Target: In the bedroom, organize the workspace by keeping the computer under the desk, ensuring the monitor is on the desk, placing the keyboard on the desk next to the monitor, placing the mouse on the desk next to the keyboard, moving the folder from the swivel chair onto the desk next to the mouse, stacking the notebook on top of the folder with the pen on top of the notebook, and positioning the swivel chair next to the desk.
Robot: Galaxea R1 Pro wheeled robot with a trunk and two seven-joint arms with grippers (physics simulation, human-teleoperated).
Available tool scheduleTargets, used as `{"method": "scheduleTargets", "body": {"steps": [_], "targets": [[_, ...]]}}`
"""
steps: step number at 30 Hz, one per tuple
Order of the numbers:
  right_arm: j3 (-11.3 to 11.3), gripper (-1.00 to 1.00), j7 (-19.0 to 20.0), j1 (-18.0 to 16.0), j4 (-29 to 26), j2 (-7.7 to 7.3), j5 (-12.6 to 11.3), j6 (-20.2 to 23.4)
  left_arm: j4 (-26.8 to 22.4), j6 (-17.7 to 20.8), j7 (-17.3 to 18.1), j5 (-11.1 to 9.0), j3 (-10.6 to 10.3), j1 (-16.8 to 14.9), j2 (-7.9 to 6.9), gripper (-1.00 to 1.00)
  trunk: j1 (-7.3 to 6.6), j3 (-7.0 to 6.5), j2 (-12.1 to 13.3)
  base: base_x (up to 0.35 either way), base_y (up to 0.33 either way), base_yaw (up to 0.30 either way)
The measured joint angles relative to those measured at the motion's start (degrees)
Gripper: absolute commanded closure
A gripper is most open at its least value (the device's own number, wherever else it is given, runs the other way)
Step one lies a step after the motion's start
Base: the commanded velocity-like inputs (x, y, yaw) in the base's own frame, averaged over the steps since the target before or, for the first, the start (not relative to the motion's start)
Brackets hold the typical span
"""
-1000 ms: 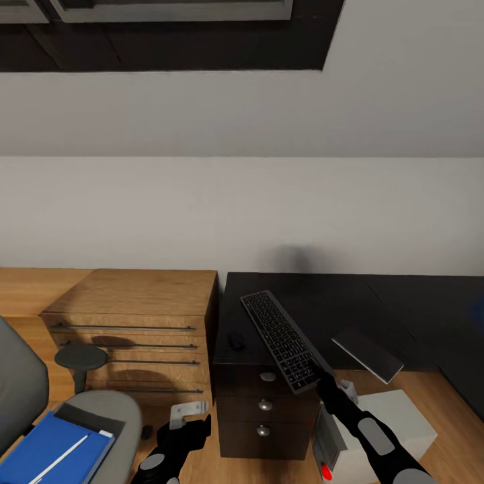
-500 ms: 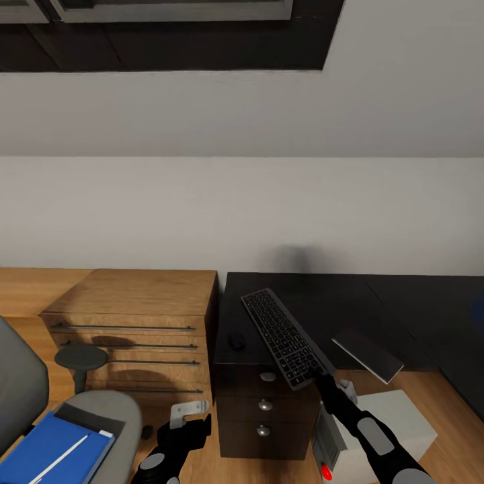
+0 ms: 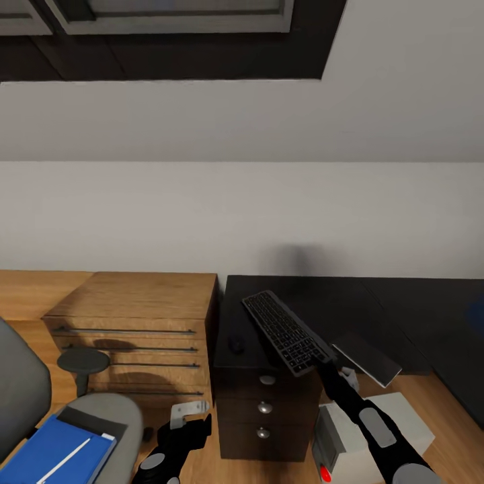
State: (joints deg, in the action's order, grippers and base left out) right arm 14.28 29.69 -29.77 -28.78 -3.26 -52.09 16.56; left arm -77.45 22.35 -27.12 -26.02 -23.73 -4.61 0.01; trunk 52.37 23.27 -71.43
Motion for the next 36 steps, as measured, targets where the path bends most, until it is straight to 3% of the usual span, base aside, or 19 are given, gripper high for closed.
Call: {"method": "scheduleTargets", "body": {"steps": [2,5,7,9,16,22,23,26,27,36], "targets": [[0.1,1.00,0.0,0.1,-1.6,0.04,0.0,0.0,0.0,0.0,0.0,0.0,0.0,0.0,0.01,-1.00,-0.42,-0.36,0.8,-0.269,-0.064,0.000],[0.2,1.00,-0.1,1.0,-8.5,0.74,-0.7,0.1,0.0,0.0,-0.1,0.1,0.0,0.0,0.06,-1.00,-1.08,-0.91,2.0,-0.317,-0.150,0.000],[0.1,1.00,-0.3,2.6,-12.5,1.56,-0.1,-0.1,0.0,0.0,-0.1,0.1,0.0,0.0,0.08,-1.00,-1.51,-1.26,2.8,-0.325,-0.180,0.000],[0.2,1.00,-0.5,6.1,-20.7,2.19,-0.3,0.0,0.0,0.0,-0.1,0.1,0.0,0.0,0.09,-1.00,-1.95,-1.62,3.6,-0.327,-0.190,0.000],[0.4,1.00,-2.9,11.5,-32.1,2.42,-0.4,-0.2,0.0,0.0,-0.2,0.2,0.0,0.0,0.09,-1.00,-3.49,-2.87,6.4,-0.328,-0.193,0.000],[0.4,1.00,-7.4,12.4,-33.9,2.29,-2.3,2.3,0.0,0.0,-0.2,0.1,0.0,0.0,0.09,-1.00,-4.81,-3.95,8.8,-0.328,-0.194,0.000],[0.5,1.00,-8.0,12.4,-34.1,2.26,-3.3,3.4,0.0,0.0,-0.2,0.1,0.0,0.0,0.09,-1.00,-5.03,-4.13,9.2,-0.328,-0.194,0.000],[0.6,1.00,-8.6,13.0,-34.3,2.00,-9.6,5.6,0.0,0.0,-0.2,0.1,0.0,0.0,0.09,-1.00,-5.69,-4.67,10.4,-0.328,-0.194,0.000],[0.6,1.00,-8.6,13.1,-34.4,1.87,-10.3,5.7,0.0,0.0,-0.2,0.1,0.0,0.0,0.09,-1.00,-5.91,-4.85,10.8,-0.328,-0.194,0.000],[0.5,1.00,-8.7,13.3,-34.4,1.75,-11.6,6.0,0.0,0.0,-0.2,0.1,0.0,0.0,0.09,-1.00,-7.88,-6.47,14.5,-0.328,-0.194,0.000]]}}
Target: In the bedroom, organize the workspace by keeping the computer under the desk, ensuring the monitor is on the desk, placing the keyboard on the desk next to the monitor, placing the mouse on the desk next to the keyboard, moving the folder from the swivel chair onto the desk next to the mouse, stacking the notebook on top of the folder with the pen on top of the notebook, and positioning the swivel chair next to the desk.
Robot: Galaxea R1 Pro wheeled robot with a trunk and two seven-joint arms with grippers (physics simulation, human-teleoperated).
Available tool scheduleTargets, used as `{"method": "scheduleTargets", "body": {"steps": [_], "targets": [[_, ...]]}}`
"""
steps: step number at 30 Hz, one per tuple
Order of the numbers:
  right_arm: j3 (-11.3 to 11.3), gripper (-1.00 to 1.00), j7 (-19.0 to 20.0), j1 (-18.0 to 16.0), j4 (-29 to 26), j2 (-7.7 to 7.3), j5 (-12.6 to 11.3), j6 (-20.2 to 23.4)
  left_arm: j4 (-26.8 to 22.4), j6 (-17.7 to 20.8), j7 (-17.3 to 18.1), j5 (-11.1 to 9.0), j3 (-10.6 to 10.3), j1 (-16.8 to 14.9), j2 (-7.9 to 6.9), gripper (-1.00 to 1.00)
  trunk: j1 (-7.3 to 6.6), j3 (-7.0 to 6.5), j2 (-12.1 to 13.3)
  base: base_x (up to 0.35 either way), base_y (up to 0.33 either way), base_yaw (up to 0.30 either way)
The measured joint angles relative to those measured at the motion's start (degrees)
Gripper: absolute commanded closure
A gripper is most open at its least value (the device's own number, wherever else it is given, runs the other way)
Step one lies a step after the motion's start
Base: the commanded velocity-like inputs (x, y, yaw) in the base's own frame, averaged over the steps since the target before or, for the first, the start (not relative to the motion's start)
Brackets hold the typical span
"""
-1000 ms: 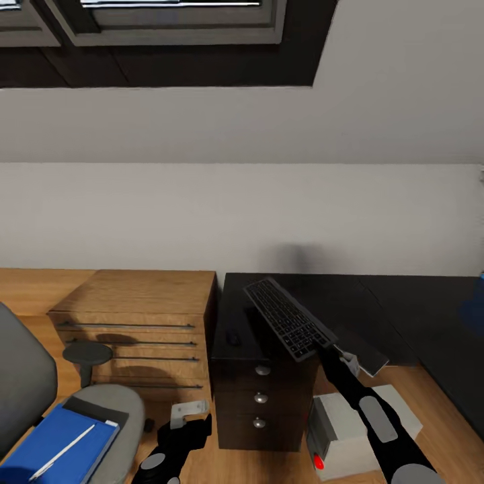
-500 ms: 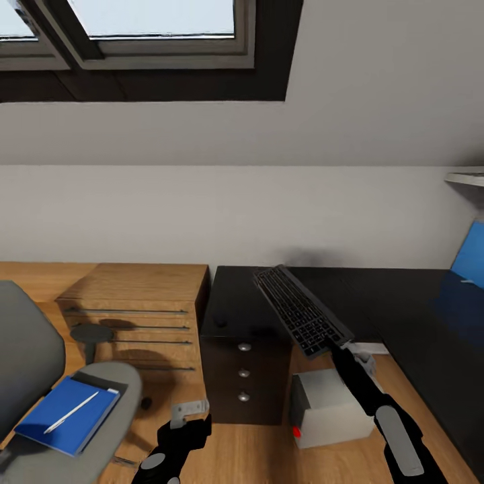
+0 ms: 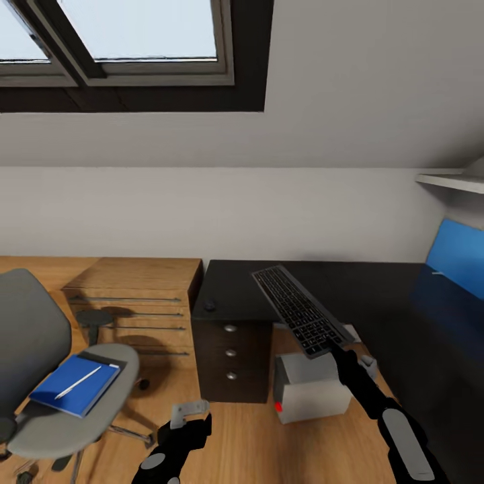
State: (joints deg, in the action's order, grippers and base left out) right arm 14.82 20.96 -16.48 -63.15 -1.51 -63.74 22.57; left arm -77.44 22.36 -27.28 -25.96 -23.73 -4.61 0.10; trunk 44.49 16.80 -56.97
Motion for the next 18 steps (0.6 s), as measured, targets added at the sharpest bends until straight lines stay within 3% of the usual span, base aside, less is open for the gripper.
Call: {"method": "scheduleTargets", "body": {"steps": [9,18], "targets": [[0.0,1.00,-0.1,0.0,0.3,0.28,-2.5,0.0,0.0,0.0,0.0,-0.1,0.0,0.0,-0.09,-1.00,-1.98,-1.62,3.6,-0.329,-0.178,0.000],[0.1,1.00,-0.1,0.0,0.5,0.25,-2.6,-0.3,0.0,0.0,0.1,-0.3,0.1,0.0,-0.17,-1.00,-3.96,-3.24,7.2,-0.344,-0.012,0.000]]}}
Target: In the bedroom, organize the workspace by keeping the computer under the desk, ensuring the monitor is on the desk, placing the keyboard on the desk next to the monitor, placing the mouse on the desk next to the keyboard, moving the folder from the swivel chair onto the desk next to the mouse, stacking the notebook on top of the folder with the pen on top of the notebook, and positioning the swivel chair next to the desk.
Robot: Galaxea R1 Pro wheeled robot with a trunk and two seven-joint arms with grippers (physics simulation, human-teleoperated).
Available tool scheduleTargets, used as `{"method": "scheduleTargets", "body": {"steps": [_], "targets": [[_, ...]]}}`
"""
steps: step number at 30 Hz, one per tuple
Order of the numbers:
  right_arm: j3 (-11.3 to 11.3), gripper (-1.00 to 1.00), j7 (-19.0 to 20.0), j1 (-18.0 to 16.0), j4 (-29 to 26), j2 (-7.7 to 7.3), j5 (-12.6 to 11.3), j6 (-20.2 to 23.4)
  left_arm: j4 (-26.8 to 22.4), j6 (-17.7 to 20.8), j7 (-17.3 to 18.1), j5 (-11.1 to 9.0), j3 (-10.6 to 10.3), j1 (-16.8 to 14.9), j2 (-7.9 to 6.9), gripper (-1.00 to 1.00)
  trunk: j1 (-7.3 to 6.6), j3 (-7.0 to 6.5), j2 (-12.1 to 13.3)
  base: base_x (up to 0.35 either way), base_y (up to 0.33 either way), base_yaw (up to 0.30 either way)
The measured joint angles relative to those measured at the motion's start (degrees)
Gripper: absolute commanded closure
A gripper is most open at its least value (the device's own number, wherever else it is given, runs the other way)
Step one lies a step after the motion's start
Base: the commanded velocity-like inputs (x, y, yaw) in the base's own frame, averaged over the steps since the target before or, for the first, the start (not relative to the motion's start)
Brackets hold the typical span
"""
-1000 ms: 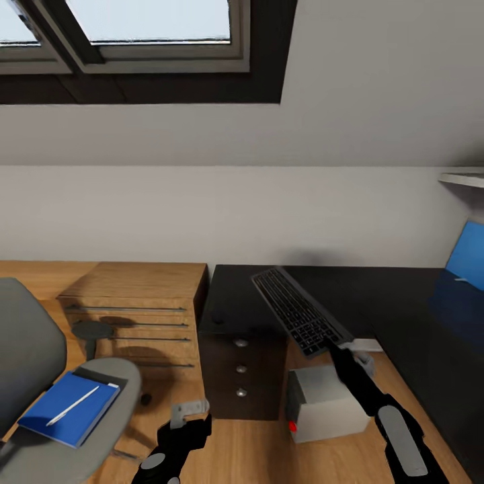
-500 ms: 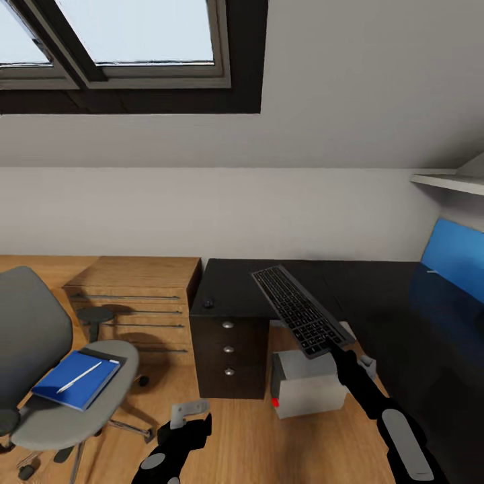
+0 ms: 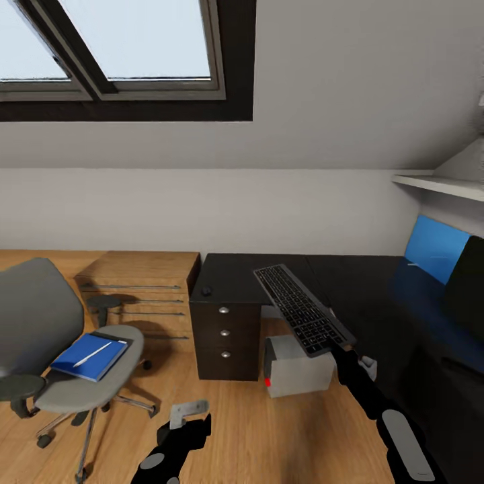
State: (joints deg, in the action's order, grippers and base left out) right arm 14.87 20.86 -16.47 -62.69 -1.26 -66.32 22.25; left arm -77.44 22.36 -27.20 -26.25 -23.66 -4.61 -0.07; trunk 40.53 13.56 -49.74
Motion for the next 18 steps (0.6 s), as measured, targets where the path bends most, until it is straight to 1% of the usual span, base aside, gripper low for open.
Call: {"method": "scheduleTargets", "body": {"steps": [3,7,12,18], "targets": [[0.0,1.00,0.0,0.0,0.1,-0.05,0.0,0.1,0.0,0.0,0.0,0.0,0.0,0.0,0.00,-1.00,-0.66,-0.54,1.2,-0.347,-0.015,0.000],[0.5,1.00,-0.1,0.0,2.4,-0.03,0.2,-0.2,0.0,0.0,0.0,0.0,0.0,0.0,0.00,-1.00,-1.54,-1.26,2.8,-0.347,-0.095,-0.029],[3.7,1.00,-0.1,0.0,4.0,0.03,0.0,-0.2,0.0,0.0,0.0,0.0,0.0,0.0,0.00,-1.00,-2.64,-2.16,4.8,-0.347,-0.118,-0.208],[4.4,1.00,-0.1,0.0,5.8,0.04,0.2,-0.3,0.0,0.0,0.0,0.0,0.0,0.0,0.00,-1.00,-3.96,-3.24,7.2,-0.347,-0.122,-0.256]]}}
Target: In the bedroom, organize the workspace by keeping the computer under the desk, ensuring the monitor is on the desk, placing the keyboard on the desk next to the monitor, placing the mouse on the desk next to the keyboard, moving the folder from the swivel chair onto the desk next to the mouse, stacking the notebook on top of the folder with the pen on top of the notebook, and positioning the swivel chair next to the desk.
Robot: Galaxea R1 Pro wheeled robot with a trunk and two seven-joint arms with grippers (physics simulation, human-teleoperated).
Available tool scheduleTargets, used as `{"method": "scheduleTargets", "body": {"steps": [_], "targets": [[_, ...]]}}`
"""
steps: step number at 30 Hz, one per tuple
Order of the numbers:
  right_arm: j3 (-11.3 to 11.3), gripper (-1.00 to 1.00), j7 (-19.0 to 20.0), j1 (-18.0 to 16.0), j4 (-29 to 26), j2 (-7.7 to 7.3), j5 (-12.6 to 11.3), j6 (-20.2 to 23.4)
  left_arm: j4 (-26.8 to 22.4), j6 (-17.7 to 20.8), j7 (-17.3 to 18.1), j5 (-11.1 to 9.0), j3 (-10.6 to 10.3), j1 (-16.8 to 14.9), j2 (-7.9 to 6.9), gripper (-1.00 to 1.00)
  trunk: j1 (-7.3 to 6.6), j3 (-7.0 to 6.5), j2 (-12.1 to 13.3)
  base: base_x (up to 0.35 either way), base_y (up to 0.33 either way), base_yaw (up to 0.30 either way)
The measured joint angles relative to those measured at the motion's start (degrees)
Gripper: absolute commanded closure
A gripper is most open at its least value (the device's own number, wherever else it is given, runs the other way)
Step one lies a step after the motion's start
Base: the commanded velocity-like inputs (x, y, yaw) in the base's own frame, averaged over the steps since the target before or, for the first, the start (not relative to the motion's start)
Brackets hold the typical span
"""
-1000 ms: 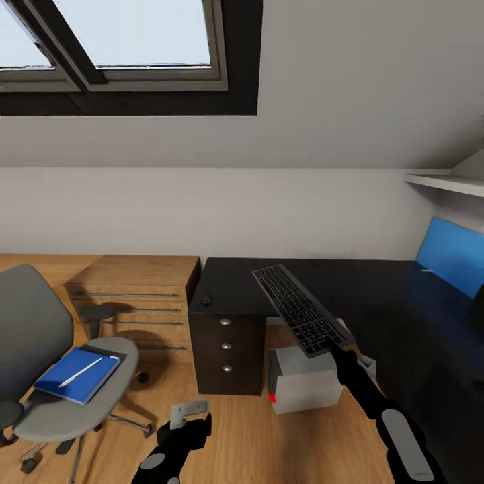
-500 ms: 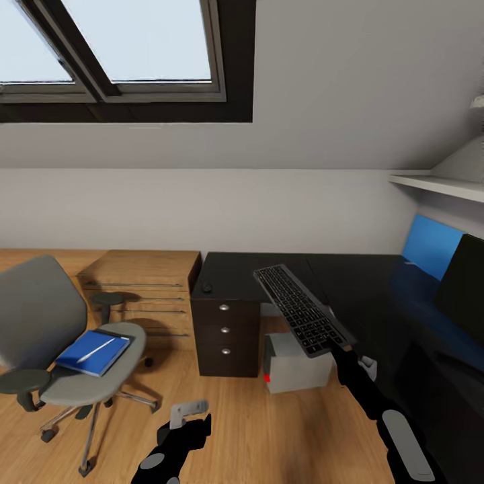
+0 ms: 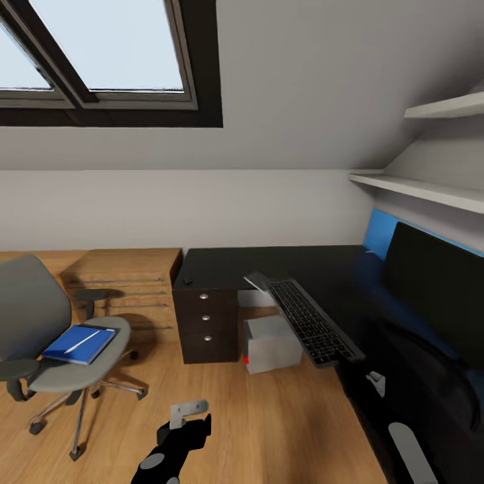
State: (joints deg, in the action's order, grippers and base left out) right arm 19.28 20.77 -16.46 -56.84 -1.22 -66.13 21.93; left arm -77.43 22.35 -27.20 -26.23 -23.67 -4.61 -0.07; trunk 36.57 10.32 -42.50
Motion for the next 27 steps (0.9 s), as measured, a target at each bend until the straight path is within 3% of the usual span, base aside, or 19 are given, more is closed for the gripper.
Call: {"method": "scheduleTargets", "body": {"steps": [6,12,27], "targets": [[0.5,1.00,0.0,0.0,1.1,-0.04,-0.1,-0.1,0.0,0.0,0.0,0.0,0.0,0.0,0.00,-1.00,-0.67,-0.55,1.2,-0.328,-0.138,-0.262],[0.5,1.00,-0.1,0.0,2.8,-0.03,-0.1,-0.2,-0.1,-0.1,0.0,-0.1,0.1,0.0,-0.15,-1.00,-0.70,-0.55,1.2,-0.055,-0.038,-0.224],[0.2,1.00,0.0,0.0,2.9,0.09,-0.2,0.0,0.0,-0.1,0.0,0.0,0.2,0.0,-0.24,-1.00,-0.70,-0.55,1.2,-0.001,-0.257,-0.019]]}}
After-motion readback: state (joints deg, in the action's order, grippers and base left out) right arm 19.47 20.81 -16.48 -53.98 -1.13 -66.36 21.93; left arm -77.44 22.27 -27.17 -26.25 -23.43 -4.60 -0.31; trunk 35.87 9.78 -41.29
